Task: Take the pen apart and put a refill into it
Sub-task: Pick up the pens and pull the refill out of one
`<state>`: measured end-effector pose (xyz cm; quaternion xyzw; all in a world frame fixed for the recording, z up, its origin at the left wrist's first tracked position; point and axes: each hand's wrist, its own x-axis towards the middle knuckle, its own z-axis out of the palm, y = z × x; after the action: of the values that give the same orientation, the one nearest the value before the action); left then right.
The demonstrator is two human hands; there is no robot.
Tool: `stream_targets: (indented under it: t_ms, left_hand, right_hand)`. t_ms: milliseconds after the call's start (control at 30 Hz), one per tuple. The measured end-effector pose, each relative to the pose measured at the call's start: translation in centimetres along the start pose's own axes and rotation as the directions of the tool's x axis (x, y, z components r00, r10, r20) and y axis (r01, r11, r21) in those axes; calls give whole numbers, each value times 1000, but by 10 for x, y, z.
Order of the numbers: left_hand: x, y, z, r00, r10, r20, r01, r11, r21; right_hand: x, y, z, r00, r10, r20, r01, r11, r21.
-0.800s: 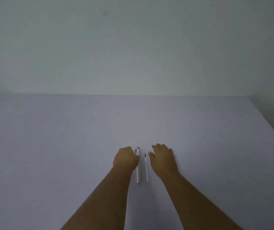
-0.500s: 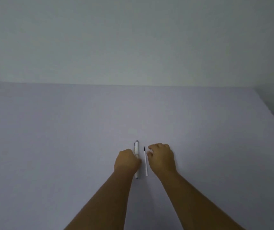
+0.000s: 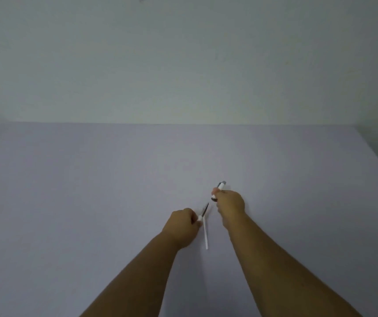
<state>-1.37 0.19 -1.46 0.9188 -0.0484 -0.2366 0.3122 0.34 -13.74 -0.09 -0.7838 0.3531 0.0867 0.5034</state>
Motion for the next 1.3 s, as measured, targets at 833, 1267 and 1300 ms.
stream_targets:
  t_ms: [833,1267,1300]
  left_hand:
    - [-8,-8,-6,984,104,-144,-87,988,125]
    - [-22,8,-38,976,216,0,-216,976,-4]
    - [-23,9,-42,978,207,20,-206,978,-35]
  right_hand:
    - [-12,36,-13,973,-227,41,228,927,-298]
    - [-32,0,-35,869,-278,410,250,961,122]
    - [-34,-1,-37,858,-304,415,278,953,124]
